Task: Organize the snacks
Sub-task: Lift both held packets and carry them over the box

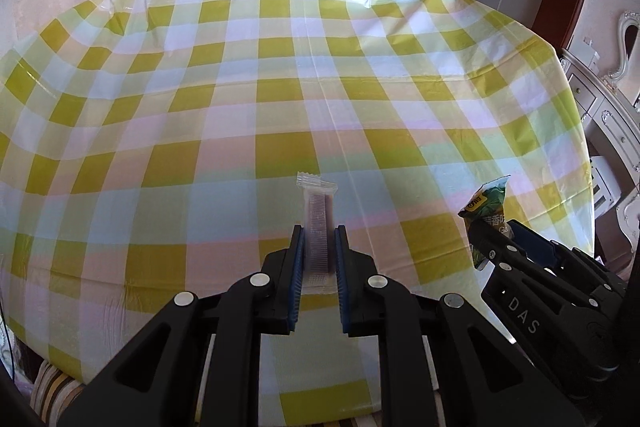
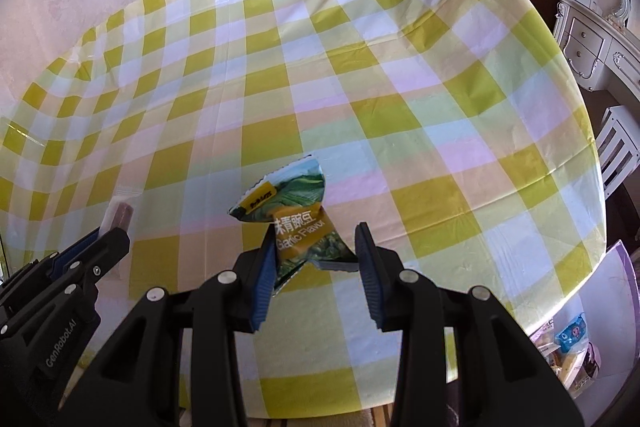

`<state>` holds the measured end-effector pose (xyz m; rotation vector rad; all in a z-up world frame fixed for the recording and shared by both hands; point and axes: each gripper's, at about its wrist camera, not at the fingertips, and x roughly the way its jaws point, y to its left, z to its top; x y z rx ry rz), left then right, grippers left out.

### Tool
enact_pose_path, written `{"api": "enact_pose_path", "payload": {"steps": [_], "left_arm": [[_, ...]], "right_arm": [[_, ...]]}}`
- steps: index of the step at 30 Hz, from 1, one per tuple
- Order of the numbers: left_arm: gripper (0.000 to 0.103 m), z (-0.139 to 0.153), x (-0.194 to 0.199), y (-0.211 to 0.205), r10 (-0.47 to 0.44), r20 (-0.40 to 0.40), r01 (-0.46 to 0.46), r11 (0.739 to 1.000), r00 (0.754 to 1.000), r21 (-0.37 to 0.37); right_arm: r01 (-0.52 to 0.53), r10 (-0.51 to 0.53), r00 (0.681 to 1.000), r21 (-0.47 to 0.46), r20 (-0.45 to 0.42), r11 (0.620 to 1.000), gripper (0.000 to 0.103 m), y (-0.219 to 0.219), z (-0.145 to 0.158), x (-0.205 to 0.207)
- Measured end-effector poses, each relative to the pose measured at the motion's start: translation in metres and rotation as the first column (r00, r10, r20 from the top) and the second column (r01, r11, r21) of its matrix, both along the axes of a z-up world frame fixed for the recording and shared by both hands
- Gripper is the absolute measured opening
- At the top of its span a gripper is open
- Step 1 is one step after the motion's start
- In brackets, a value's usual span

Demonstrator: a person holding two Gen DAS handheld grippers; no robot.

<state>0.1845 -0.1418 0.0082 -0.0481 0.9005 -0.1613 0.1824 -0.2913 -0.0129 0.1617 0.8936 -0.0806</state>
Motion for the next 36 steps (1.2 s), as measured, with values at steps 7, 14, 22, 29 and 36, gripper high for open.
{"api": "enact_pose_path", "payload": {"steps": [7, 14, 22, 29, 36], "left_arm": [[0.013, 0.006, -0.029, -0.018, -0.08, -0.023, 0.079, 0.996, 0.997, -0.047], [0.013, 0.005, -0.053, -0.041, -0.174, -0.085, 0.162, 0.978, 0.981, -0.131], [0.013, 0.004, -0.081, -0.081, -0.291, -0.118, 0.27, 0.948, 0.949, -0.171], [0.013, 0.002, -0.1, -0.107, -0.403, -0.129, 0.359, 0.893, 0.906, -0.27], [0.013, 0.007, -0.119, -0.131, -0.498, -0.087, 0.453, 0.838, 0.863, -0.304]], "right_arm": [[0.02, -0.021, 1.0, -0.017, -0.008, 1.0, 0.039, -0.021, 0.004, -0.038], [0.059, -0.06, 0.998, -0.039, -0.015, 0.997, 0.039, -0.048, 0.011, -0.072], [0.14, -0.148, 0.986, -0.098, -0.078, 0.985, 0.038, -0.089, 0.003, -0.113], [0.183, -0.195, 0.976, -0.126, -0.097, 0.975, 0.038, -0.113, 0.001, -0.145], [0.243, -0.256, 0.963, -0.135, -0.083, 0.961, 0.038, -0.135, 0.009, -0.175]]}}
